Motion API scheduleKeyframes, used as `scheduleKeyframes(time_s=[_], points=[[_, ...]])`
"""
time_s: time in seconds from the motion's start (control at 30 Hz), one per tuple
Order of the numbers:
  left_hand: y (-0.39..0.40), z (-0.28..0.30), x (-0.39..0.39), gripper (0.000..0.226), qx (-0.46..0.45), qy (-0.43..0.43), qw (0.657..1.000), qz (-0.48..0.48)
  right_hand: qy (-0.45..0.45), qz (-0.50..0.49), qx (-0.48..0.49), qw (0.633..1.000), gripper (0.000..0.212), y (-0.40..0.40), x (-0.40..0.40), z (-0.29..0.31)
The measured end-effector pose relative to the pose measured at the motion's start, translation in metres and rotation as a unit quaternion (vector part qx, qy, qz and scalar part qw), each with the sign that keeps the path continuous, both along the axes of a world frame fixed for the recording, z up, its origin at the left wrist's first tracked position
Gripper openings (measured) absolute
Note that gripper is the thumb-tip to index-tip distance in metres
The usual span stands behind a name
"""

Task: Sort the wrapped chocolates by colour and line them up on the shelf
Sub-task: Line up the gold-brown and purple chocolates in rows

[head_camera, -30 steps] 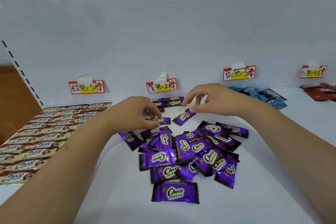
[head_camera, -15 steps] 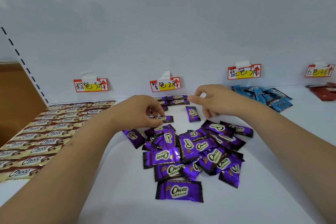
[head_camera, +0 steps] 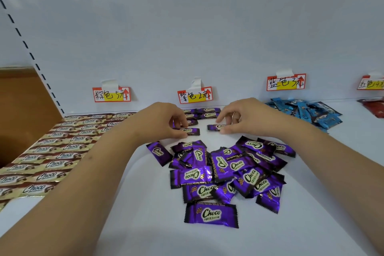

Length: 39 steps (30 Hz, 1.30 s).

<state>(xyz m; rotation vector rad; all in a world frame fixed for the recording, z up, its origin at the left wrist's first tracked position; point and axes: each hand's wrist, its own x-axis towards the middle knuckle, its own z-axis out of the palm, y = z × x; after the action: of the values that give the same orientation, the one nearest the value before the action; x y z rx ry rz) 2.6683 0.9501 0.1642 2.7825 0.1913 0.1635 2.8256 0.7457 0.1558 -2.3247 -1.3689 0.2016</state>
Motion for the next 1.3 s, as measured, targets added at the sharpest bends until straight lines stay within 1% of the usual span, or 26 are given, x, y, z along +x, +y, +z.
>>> scheduleKeyframes(time_s=[0.07, 0.13, 0.2, 0.23, 0.3, 0.47, 0.63, 0.8, 0.87, 0.93, 0.97, 1.0, 1.03, 1.13, 1.2, 1.3], points=[[0.000, 0.001, 0.001, 0.018, -0.002, -0.002, 1.000, 0.001, -0.022, -0.016, 0.035, 0.999, 0.025, 0.009, -0.001, -0.006], [0.000, 0.001, 0.002, 0.018, -0.001, -0.005, 1.000, 0.001, -0.049, -0.009, 0.051, 0.997, 0.020, 0.014, -0.002, -0.008], [-0.001, 0.000, 0.002, 0.019, 0.005, -0.004, 1.000, 0.003, -0.075, 0.005, 0.040, 0.996, 0.011, 0.016, -0.003, -0.008], [-0.001, 0.000, 0.003, 0.019, 0.010, -0.005, 1.000, 0.004, -0.085, 0.010, 0.032, 0.996, 0.010, 0.016, -0.003, -0.008], [-0.002, -0.001, 0.003, 0.019, 0.017, -0.008, 1.000, 0.006, -0.095, 0.013, 0.024, 0.995, 0.015, 0.016, -0.003, -0.009], [-0.002, -0.001, 0.003, 0.021, 0.026, -0.010, 1.000, 0.011, -0.096, 0.030, 0.025, 0.995, 0.023, 0.015, -0.004, -0.007], [-0.006, 0.000, 0.004, 0.021, 0.030, -0.010, 0.999, 0.014, -0.102, 0.051, -0.001, 0.993, 0.028, 0.013, -0.007, -0.005], [-0.007, 0.000, 0.003, 0.022, 0.031, -0.004, 0.999, 0.016, -0.086, 0.050, -0.012, 0.995, 0.029, 0.011, -0.007, -0.003], [-0.008, 0.001, 0.004, 0.022, 0.025, -0.008, 1.000, 0.013, -0.085, 0.031, -0.003, 0.996, 0.027, 0.004, -0.004, 0.005], [-0.013, 0.005, 0.003, 0.019, -0.005, -0.023, 1.000, 0.004, -0.077, -0.013, 0.008, 0.997, 0.018, -0.009, 0.003, 0.019], [-0.018, 0.007, 0.002, 0.018, -0.033, -0.029, 0.999, -0.005, -0.064, -0.036, 0.001, 0.997, 0.012, -0.017, 0.008, 0.026], [-0.025, 0.009, 0.001, 0.017, -0.059, -0.031, 0.998, -0.017, -0.044, -0.055, -0.022, 0.997, 0.012, -0.024, 0.012, 0.032], [-0.032, 0.009, 0.001, 0.018, -0.073, -0.030, 0.996, -0.030, -0.024, -0.066, -0.061, 0.996, 0.017, -0.031, 0.015, 0.037], [-0.057, 0.004, 0.003, 0.027, -0.059, -0.019, 0.996, -0.057, 0.028, -0.086, -0.196, 0.976, 0.037, -0.047, 0.017, 0.045], [-0.068, 0.000, 0.003, 0.032, -0.043, -0.001, 0.997, -0.067, 0.047, -0.084, -0.226, 0.969, 0.044, -0.048, 0.012, 0.050], [-0.072, 0.002, 0.001, 0.036, -0.036, 0.046, 0.996, -0.067, 0.071, -0.055, -0.258, 0.962, 0.043, -0.041, 0.000, 0.053]])
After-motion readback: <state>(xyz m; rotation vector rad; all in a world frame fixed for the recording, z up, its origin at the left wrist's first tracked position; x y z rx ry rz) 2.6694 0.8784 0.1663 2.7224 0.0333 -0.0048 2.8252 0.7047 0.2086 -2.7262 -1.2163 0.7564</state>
